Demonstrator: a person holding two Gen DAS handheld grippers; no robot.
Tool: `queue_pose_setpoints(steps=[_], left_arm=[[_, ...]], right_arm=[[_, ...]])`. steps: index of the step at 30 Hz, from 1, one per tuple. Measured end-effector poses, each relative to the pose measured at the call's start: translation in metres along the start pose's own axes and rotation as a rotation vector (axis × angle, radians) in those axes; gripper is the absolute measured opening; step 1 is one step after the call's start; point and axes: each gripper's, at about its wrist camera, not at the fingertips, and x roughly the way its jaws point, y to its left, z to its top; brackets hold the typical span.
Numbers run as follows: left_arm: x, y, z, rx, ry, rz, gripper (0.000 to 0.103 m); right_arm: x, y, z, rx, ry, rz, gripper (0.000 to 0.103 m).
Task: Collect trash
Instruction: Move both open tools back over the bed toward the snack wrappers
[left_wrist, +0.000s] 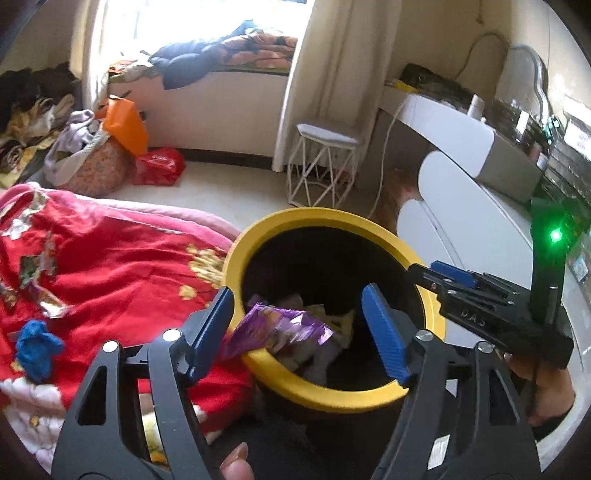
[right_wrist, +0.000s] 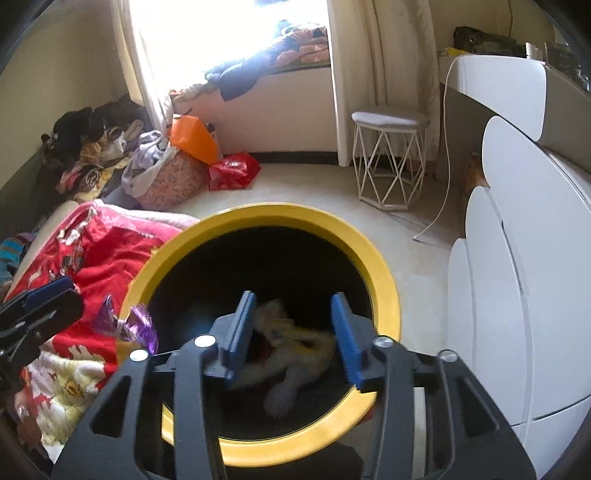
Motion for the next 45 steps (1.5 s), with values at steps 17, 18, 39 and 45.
queue_pose_setpoints(steps=[17,18,39,45], left_arm=[[-0.074,0.050,-0.003,-0.076,-0.137,0.129,0.092],[-0.076,0.051,-0.003,-0.078,-0.142,0.137,0.092],[-0.126,0.140,-0.011,-0.237,-0.235,0.273,0.092],[-0.135,0.162,-0.015,-0.285,-0.248,0.298,0.092]], right_arm=[[-0.034,0.070,0.009,-0.125,-0.097,0.131,0.064],[-0.035,0.075,0.009,-0.135,-0.099,0.141,0.065],[-0.037,0.193,0.001,-0.356,-0.091,0.303,0.066],[-0.031,0.221,0.003,-0.405,-0.088,0.334,0.066]])
